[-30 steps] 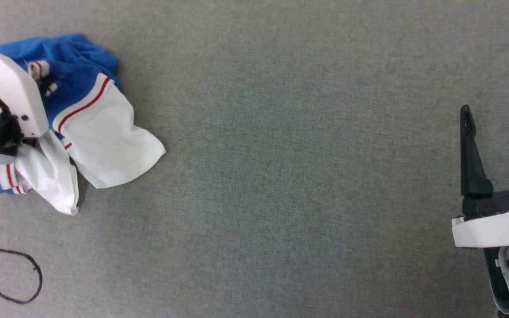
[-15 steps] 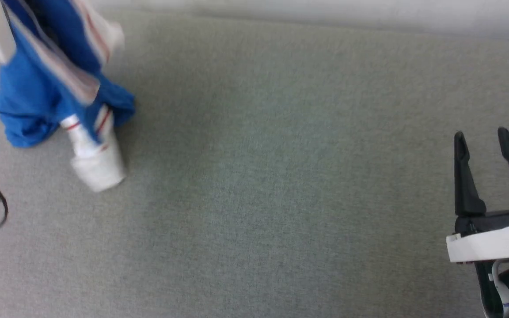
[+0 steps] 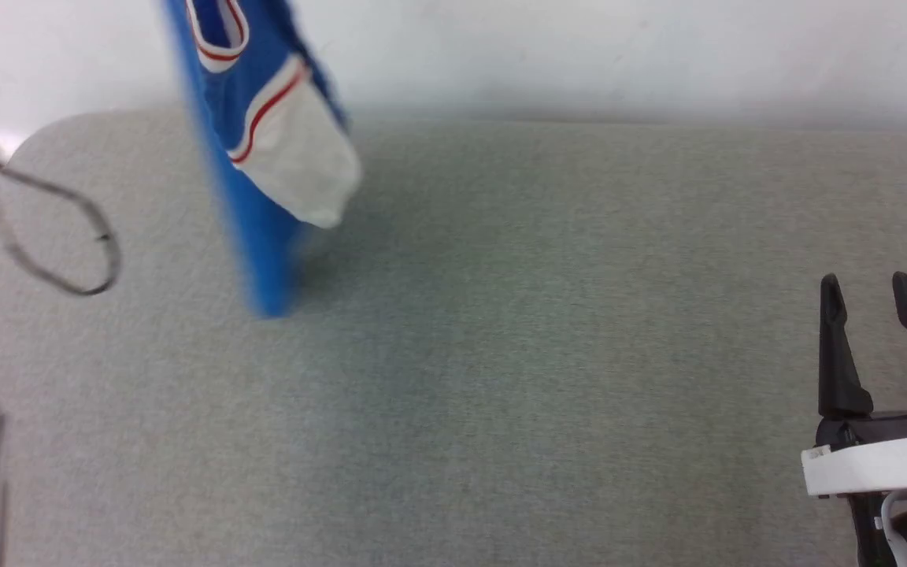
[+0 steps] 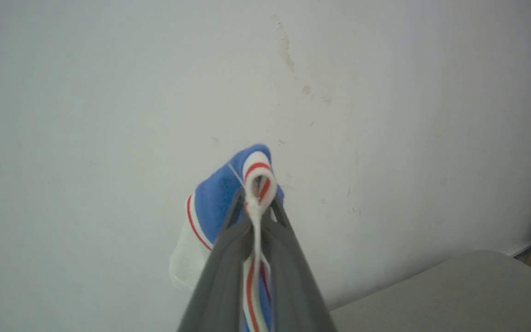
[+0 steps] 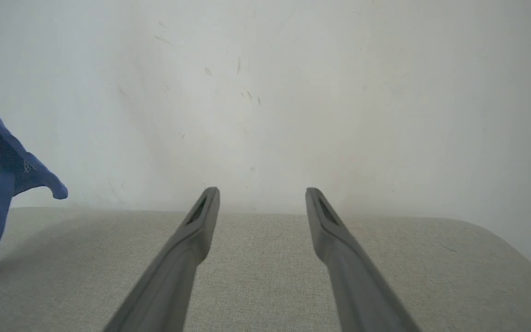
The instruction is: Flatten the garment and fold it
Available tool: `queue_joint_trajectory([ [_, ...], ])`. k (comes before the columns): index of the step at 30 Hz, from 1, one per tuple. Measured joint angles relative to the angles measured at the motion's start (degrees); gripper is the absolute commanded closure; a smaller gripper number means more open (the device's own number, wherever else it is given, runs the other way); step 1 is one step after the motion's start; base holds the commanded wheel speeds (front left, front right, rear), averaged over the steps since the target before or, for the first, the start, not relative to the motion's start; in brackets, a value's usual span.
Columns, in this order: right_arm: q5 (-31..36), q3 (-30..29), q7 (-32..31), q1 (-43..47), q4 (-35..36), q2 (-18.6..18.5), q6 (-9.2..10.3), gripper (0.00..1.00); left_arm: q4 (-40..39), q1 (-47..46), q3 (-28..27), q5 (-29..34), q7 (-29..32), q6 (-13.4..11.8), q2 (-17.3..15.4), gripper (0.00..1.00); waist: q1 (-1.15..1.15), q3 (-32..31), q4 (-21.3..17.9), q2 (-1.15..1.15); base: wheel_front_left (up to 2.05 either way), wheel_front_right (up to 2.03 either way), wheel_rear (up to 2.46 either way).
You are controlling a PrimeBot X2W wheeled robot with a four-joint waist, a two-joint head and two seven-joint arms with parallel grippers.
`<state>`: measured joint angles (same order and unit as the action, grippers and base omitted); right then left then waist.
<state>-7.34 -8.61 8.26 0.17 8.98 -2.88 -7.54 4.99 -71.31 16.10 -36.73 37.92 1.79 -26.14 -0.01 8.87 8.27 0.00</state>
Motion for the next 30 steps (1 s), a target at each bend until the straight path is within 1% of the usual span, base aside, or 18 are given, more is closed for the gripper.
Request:
queue_joint_trajectory([
  [5, -0.83, 0.23, 0.90, 0.06, -0.74, 0.00, 0.00, 0.00, -2.93, -3.17, 1.12, -1.76, 0.99, -2.94, 5.50, 1.00, 0.00, -0.83, -2.27, 0.00, 0.00, 0.00, 0.00],
  [9, -1.45, 0.00, 1.55, 0.05, -1.37, -0.01, 0.00, 0.00, -5.28, -4.08, 3.64, -2.67, 2.18, -3.53, 9.61, 1.00, 0.00, -0.87, -4.09, 0.00, 0.00, 0.00, 0.00],
  [11, -1.80, -0.27, 1.90, 0.05, -1.59, 0.00, 0.00, 0.00, -6.28, -4.03, 4.87, -3.32, 2.50, -4.32, 11.66, 1.00, 0.01, -0.73, -4.97, 0.00, 0.00, 0.00, 0.00],
  [15, -2.03, -1.07, 2.27, 0.04, -1.96, -0.01, 0.00, 0.00, -8.50, -2.08, 8.16, -3.56, 2.75, -5.17, 14.99, 1.00, 0.00, -0.20, -6.52, 0.00, 0.00, 0.00, 0.00],
  [19, -2.35, -2.18, 2.47, 0.02, -1.99, -0.01, 0.00, 0.00, -10.25, 4.97, 12.44, -3.58, 2.32, -5.56, 16.75, 1.00, 0.01, 0.46, -7.98, 0.00, 0.00, 0.00, 0.00],
  [21, -2.43, -2.69, 2.55, 0.02, -1.94, -0.02, 0.00, 0.00, -10.84, 10.14, 14.73, -3.52, 1.52, -6.01, 17.01, 1.00, 0.01, 0.82, -8.66, 0.00, 0.00, 0.00, 0.00],
  [23, -2.48, -3.08, 2.57, 0.02, -1.75, -0.04, 0.00, 0.00, -11.10, 15.91, 17.33, -3.08, 0.52, -6.16, 16.93, 1.00, 0.01, 1.30, -9.21, 0.00, 0.00, 0.00, 0.00],
  [25, -2.52, -3.47, 2.59, 0.02, -1.55, -0.03, 0.00, 0.00, -11.14, 22.35, 18.98, -3.14, -1.35, -7.25, 17.25, 1.00, 0.01, 1.87, -9.69, 0.00, 0.00, 0.00, 0.00],
  [27, -2.52, -3.85, 2.57, 0.02, -1.32, -0.04, 0.00, 0.00, -10.67, 27.98, 21.41, -2.43, -2.86, -7.49, 16.72, 1.00, 0.01, 2.42, -10.11, 0.00, 0.00, 0.00, 0.00],
  [28, -2.52, -4.08, 2.54, 0.04, -1.11, -0.03, 0.00, 0.00, -10.11, 30.49, 21.90, -2.11, -4.28, -8.15, 16.77, 1.00, 0.01, 2.72, -10.28, 0.00, 0.00, 0.00, 0.00],
  [30, -2.52, -4.31, 2.44, 0.04, -0.73, -0.05, 0.00, 0.00, -7.90, 34.95, 23.53, -1.56, -5.79, -8.66, 16.45, 1.00, 0.01, 3.33, -10.54, 0.00, 0.00, 0.00, 0.00],
])
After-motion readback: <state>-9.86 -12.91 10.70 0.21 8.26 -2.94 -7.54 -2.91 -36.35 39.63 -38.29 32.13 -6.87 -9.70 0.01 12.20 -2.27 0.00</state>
